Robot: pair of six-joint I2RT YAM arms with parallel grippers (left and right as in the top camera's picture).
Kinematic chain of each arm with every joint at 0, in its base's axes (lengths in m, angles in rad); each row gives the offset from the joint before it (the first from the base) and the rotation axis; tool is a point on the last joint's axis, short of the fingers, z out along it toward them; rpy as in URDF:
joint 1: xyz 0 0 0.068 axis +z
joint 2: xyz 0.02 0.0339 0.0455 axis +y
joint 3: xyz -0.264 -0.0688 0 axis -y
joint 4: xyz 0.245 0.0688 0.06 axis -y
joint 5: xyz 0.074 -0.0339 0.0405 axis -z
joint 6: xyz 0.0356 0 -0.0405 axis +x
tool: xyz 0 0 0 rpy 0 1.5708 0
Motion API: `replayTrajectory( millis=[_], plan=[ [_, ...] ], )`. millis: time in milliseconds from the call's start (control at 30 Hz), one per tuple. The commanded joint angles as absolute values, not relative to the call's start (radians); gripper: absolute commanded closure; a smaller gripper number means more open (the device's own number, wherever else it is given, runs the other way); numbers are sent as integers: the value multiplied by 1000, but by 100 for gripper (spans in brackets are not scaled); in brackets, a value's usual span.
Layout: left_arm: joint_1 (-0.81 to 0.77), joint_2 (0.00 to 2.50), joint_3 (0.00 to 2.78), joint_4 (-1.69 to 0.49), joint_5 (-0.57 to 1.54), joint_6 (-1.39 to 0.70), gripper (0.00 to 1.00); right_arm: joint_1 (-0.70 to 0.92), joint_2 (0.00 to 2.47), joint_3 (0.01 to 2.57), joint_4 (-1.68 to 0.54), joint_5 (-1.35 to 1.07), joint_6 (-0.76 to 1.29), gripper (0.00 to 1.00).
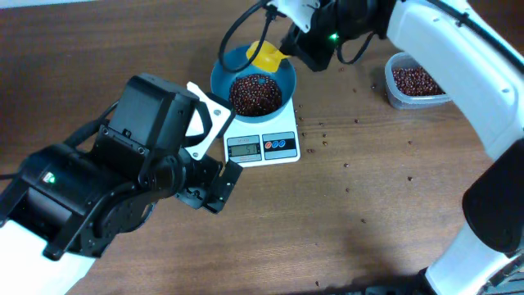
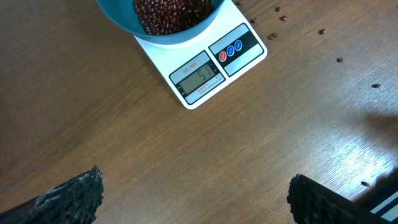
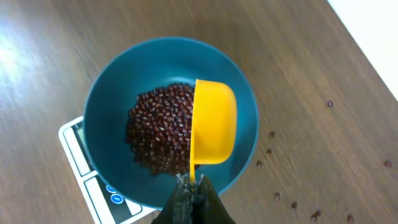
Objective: Scoop item into bowl and weigh 50g on scale
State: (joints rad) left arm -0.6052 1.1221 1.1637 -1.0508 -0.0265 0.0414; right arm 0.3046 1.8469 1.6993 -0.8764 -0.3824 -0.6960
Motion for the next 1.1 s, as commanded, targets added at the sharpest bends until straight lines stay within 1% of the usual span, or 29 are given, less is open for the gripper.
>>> replayTrajectory(
  millis=[0,200,700,833,900,967,1067],
  plan=[
    [-601,1118,1182,-1049,-33,50,1,335,1892,1698,-870,-327,-704,96],
    [-601,1118,1182,-1049,-33,50,1,359,1922,1698,-870,-274,-704,96],
    [-601,1118,1182,-1049,-33,50,1,368,1972,1698,-852,-273,-703,96],
    [-601,1118,1182,-1049,-33,50,1,381,1976,1698,-860,-288,-702,96],
    [-601,1118,1182,-1049,-33,50,1,380,1975,1698,-863,-347,-699,96],
    [-601,1118,1182,-1049,-33,50,1,380,1975,1699,-863,-356,-699,96],
    [-601,1118,1182,-1049,-33,50,1,379,1966,1701,-862,-376,-642,96]
  ],
)
